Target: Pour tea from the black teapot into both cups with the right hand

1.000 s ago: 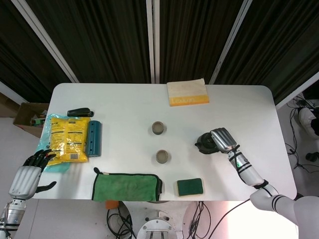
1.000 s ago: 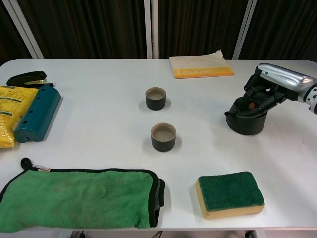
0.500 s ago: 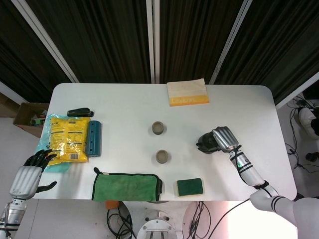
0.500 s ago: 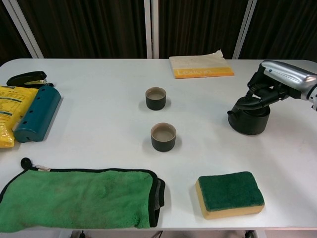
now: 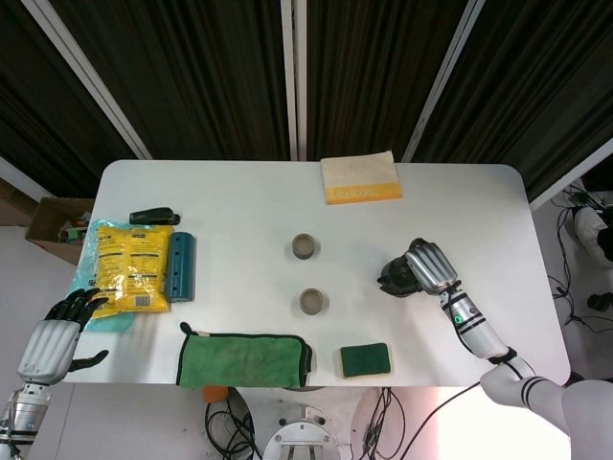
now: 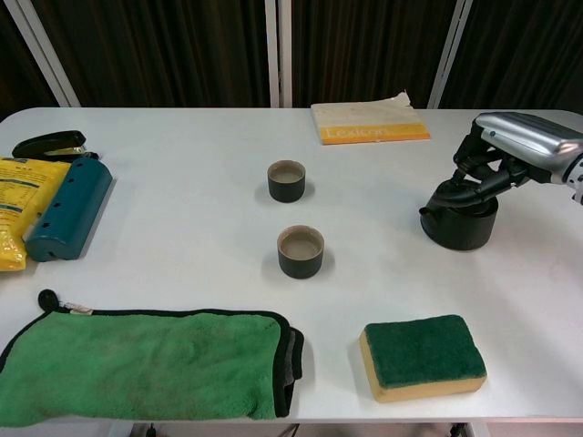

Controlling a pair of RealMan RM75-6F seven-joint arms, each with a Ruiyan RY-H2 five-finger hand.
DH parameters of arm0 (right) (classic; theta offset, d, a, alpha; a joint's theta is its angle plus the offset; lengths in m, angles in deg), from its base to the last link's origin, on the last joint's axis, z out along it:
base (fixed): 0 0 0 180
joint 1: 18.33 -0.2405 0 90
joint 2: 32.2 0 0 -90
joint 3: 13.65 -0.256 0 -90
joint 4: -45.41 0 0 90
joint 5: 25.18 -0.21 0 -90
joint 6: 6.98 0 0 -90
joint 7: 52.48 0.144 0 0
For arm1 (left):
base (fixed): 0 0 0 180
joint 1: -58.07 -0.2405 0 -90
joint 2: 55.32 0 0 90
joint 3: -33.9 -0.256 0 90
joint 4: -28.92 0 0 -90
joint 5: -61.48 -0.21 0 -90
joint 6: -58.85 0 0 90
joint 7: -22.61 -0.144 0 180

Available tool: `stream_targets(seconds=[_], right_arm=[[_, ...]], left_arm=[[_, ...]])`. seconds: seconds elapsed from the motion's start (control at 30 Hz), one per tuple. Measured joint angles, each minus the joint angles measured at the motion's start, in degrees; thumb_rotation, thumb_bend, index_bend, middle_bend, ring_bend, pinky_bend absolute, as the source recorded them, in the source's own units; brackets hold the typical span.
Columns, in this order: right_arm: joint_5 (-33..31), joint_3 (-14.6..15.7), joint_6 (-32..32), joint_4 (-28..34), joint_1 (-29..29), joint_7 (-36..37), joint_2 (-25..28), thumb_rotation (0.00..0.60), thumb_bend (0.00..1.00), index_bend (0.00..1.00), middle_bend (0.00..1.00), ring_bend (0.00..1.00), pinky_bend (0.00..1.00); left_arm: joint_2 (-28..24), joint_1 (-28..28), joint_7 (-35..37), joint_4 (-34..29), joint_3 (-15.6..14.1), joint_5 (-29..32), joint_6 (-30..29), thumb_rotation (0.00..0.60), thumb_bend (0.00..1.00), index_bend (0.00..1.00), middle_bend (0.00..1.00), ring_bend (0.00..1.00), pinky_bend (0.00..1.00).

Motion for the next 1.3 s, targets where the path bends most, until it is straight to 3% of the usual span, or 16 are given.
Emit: stream_targets(seconds=[0.57, 0.83, 0.97, 1.03, 1.1, 1.2, 1.3], right_arm=[[0.33, 0.3, 0.8, 0.67, -0.45, -6.22, 0.58, 0.312, 0.01, 0.87, 0.78, 0.53, 0.21], [-0.08, -0.04, 0.61, 1.24, -0.3, -7.87, 0.91, 0.311, 0.0, 0.64, 0.66, 0.42, 0.14], [-0.51, -0.35, 0.31, 1.78, -0.01, -8.83, 1.19, 0.311, 0.0, 0.39, 0.49, 0.27, 0.07], [-0.89, -0.48, 0.41, 2.52, 0.19, -9.62, 1.61, 0.311, 0.0, 0.17, 0.31, 0.14, 0.02], [-1.21, -0.67, 0.25, 3.62, 0.45, -10.28, 2.15, 0.313, 0.0, 0.02, 0.15, 0.03, 0.0], [-1.35, -1.14, -1.61, 6.17, 1.2, -11.0, 3.39, 0.314, 0.0, 0.0, 0.03, 0.0, 0.0], [-0.89, -1.52, -5.87, 9.97, 2.6, -12.05, 5.44, 0.311, 0.01, 0.0, 0.0, 0.0, 0.0]], left_arm=[[-0.12, 0.02, -0.21, -0.28, 0.04, 0.07, 0.04, 0.6, 0.07, 0.2, 0.11, 0.1, 0.22], [-0.18, -0.03, -0.21, -0.26, 0.05, 0.06, -0.06, 0.6, 0.07, 0.2, 0.11, 0.1, 0.22], [-0.19, -0.09, -0.25, -0.27, 0.06, 0.06, -0.19, 0.6, 0.07, 0.2, 0.11, 0.1, 0.22], [-0.21, -0.14, -0.31, -0.31, 0.04, -0.01, -0.3, 0.6, 0.07, 0.2, 0.11, 0.1, 0.22], [-0.25, -0.2, -0.42, -0.37, 0.03, -0.08, -0.47, 0.6, 0.07, 0.21, 0.11, 0.1, 0.22], [-0.35, -0.35, -0.54, -0.51, 0.05, -0.09, -0.78, 0.6, 0.07, 0.21, 0.11, 0.1, 0.22], [-0.46, -0.58, -0.58, -0.63, 0.11, -0.07, -1.25, 0.6, 0.07, 0.21, 0.11, 0.1, 0.22]])
